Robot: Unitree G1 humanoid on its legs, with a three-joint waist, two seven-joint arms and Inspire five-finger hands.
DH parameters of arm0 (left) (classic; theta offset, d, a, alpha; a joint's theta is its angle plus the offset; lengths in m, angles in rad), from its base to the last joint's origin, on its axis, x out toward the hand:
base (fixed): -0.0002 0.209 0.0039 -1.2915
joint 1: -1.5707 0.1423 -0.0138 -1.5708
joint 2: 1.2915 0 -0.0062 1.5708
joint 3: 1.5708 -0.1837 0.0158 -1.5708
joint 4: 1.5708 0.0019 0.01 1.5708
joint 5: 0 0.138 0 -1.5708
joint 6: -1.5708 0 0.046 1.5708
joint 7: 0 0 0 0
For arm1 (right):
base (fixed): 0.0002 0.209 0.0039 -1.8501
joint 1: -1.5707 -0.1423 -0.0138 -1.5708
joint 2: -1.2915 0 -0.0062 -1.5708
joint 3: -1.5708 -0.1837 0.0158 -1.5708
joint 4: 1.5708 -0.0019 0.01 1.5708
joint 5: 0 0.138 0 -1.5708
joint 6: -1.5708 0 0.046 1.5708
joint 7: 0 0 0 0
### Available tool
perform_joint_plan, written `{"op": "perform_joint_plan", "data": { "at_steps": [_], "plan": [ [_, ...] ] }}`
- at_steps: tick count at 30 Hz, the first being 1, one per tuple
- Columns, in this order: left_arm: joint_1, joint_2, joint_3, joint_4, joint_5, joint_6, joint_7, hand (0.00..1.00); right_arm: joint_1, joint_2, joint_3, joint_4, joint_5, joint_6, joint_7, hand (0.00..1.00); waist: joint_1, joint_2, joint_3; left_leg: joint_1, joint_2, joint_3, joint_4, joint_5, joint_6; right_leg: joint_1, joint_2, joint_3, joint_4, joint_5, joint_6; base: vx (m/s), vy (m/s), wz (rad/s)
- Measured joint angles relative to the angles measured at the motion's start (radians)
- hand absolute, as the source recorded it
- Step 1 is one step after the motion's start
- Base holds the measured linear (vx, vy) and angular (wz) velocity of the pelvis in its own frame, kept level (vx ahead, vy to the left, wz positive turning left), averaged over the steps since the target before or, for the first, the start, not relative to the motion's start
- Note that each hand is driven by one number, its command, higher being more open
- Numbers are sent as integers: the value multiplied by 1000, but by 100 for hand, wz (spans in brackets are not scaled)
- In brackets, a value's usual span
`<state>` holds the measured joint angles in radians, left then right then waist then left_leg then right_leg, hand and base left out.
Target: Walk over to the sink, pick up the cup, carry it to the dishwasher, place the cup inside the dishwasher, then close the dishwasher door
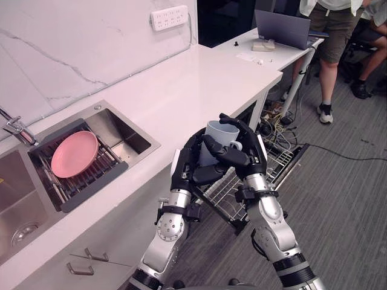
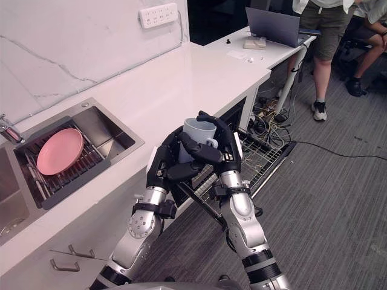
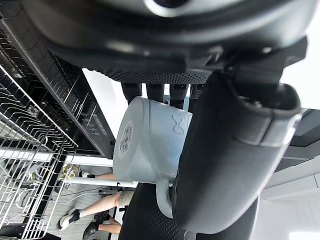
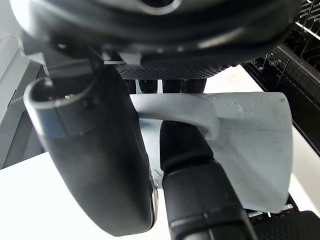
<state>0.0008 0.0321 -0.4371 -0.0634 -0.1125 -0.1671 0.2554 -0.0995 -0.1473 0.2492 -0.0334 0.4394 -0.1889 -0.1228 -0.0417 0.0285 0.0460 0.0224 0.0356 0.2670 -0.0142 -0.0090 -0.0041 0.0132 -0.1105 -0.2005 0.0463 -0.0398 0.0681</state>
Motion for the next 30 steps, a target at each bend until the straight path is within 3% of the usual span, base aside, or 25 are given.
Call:
{"op": "perform_joint_plan", "data": {
  "at_steps": [8,16,21,28,30],
  "plan": [
    [29,-1,3,-97,35,-17,-1,90,2,29,-97,-18,-45,4,-19,30,2,-5,-2,12,-12,0,-11,6,9,7,-10,1,-1,6,9,0,0,0],
    [123,0,91,-96,27,-37,-29,90,5,27,-242,-18,-141,4,-61,30,2,-11,-4,21,-14,5,-21,8,12,24,-9,3,-33,24,10,-1,2,0],
    [180,13,99,-46,-17,-37,-102,90,9,-23,-242,-16,-179,8,-39,30,3,-11,-4,16,-16,-1,-25,8,12,24,-10,-3,-40,25,11,11,0,3],
    [225,82,92,162,-31,-32,-198,90,7,-148,-206,253,-286,42,30,30,11,-20,3,-45,-17,-32,-24,26,14,-18,-16,-39,-41,26,9,0,-4,15],
    [229,94,104,212,-30,-24,-211,90,-18,-174,-198,366,-330,71,34,30,26,-23,43,-61,-16,-41,-17,33,12,-34,-19,-51,-21,25,7,-39,-11,15]
  ]
}}
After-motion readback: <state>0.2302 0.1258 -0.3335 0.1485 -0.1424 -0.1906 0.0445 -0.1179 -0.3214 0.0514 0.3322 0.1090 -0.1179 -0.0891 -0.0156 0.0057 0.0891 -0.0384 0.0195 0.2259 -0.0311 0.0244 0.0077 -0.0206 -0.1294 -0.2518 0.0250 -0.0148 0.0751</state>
